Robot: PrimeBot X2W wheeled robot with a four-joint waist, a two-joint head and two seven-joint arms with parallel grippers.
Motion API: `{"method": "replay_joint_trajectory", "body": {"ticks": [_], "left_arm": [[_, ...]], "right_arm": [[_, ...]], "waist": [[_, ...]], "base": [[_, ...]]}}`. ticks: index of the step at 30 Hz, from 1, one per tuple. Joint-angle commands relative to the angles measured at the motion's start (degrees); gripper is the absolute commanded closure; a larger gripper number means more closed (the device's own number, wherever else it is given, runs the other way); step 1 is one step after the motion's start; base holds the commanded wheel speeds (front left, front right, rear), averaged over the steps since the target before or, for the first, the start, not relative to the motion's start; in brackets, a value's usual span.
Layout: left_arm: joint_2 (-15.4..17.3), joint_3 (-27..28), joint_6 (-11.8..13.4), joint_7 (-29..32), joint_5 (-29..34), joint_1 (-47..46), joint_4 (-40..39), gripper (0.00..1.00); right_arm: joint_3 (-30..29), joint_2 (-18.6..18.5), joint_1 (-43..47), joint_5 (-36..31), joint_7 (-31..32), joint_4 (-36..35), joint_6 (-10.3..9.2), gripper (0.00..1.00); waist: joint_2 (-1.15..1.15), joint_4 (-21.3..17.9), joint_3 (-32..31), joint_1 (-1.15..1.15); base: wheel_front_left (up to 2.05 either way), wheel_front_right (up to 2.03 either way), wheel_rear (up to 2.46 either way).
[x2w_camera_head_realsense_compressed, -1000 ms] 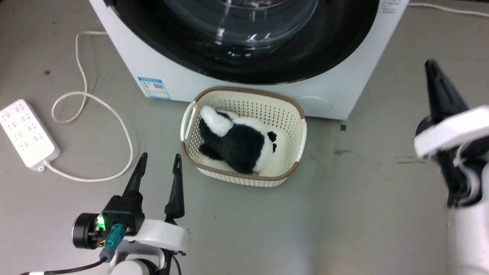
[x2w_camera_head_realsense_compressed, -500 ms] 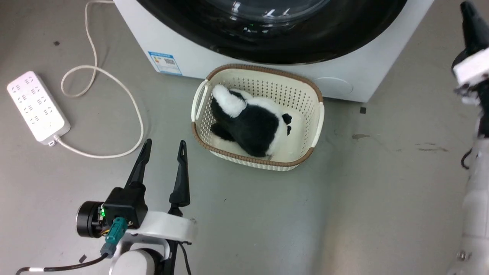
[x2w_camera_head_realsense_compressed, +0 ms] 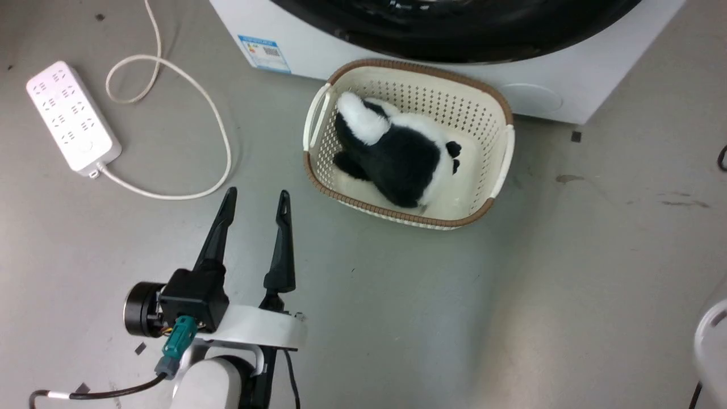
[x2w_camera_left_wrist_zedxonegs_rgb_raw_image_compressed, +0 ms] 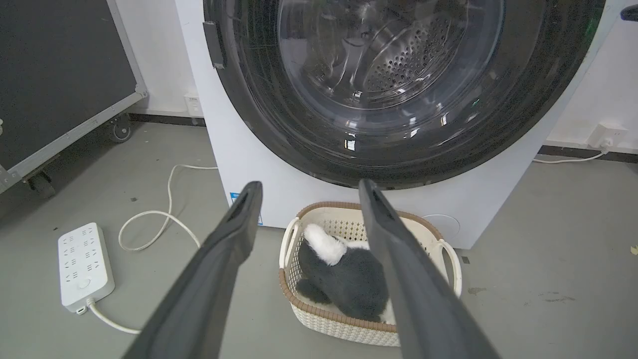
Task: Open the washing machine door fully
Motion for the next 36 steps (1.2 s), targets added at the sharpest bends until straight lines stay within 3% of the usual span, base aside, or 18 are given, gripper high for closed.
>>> {"method": "replay_joint_trajectory", "body": {"ticks": [1,7,22,28,36], "left_arm": [[0.05,-0.37,0.41,-0.53,-0.30,-1.19,-0.27,0.00],[0.05,-1.52,1.02,-1.37,-0.98,-2.14,-0.57,0.00],[0.05,-3.63,2.27,-3.05,-2.10,-4.07,-0.78,0.00],[0.06,-3.80,2.66,-3.76,-2.23,-3.98,-0.50,0.00],[0.06,-3.17,1.91,-4.35,-2.05,-1.99,1.55,0.00]], "right_arm": [[-1.23,-0.54,-2.95,0.48,0.69,1.59,-0.02,1.00],[-7.35,-1.94,-11.19,0.42,4.34,9.05,-0.02,1.00],[-16.04,-4.02,-22.08,0.04,12.55,21.06,-0.03,1.00],[-18.01,-4.69,-21.14,-0.10,16.17,24.49,-0.03,1.00],[-18.75,-2.38,-13.36,3.06,20.97,24.26,-0.03,1.00]], "waist": [[0.00,0.65,0.81,-0.01],[0.00,2.09,3.10,-0.01],[0.00,4.13,5.74,-0.01],[0.00,4.12,4.07,-0.01],[0.00,2.79,-2.35,-0.01]], "base": [[0.00,0.00,0.00],[0.00,0.00,0.00],[0.00,0.00,0.00],[0.00,0.00,0.00],[0.00,0.00,0.00]]}}
